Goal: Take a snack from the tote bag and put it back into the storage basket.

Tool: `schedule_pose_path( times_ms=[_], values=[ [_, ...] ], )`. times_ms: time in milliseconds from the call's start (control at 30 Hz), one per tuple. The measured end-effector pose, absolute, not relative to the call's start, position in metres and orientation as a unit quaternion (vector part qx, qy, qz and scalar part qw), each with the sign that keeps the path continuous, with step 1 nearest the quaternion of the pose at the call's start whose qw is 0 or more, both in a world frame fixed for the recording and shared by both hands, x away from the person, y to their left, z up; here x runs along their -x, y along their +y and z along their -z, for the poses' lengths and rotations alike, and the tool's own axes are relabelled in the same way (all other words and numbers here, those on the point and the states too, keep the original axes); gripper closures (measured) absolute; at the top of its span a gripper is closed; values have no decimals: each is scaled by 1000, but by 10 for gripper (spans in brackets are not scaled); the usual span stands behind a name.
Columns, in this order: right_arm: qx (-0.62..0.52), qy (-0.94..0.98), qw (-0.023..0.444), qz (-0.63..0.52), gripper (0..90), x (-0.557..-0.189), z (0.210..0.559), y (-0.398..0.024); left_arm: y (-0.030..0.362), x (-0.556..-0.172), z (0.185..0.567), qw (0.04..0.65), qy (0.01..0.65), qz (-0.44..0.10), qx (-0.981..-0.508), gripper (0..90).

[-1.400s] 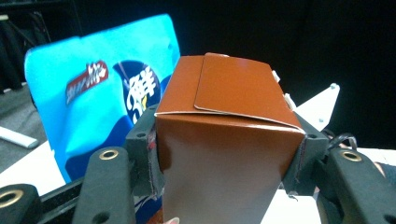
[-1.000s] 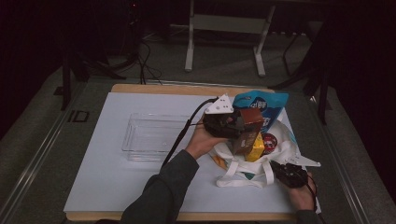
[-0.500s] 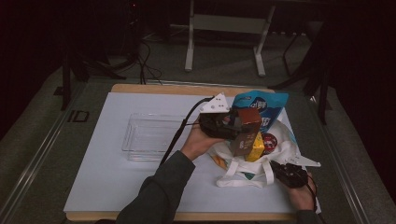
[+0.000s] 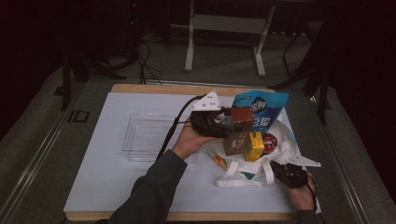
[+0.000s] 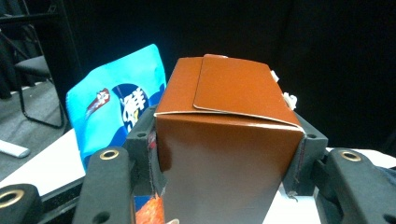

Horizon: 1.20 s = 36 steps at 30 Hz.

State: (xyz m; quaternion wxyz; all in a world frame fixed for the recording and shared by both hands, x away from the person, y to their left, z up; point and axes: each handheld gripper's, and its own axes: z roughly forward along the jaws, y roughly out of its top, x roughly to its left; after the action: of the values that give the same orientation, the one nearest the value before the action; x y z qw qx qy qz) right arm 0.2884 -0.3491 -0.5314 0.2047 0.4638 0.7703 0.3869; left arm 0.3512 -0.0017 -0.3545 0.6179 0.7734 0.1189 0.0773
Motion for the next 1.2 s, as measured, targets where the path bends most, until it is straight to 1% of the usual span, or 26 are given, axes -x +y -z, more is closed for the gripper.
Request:
schedule_pose_path(
  times_ms=[700, 1200],
  values=[
    [-465, 769, 205, -388, 813, -288, 532, -349, 31, -344, 344, 615, 119, -97, -773, 428],
    [-465, 769, 206, -388, 812, -288, 532, -349, 61, -347, 344, 614, 142, -113, -768, 428]
  ],
)
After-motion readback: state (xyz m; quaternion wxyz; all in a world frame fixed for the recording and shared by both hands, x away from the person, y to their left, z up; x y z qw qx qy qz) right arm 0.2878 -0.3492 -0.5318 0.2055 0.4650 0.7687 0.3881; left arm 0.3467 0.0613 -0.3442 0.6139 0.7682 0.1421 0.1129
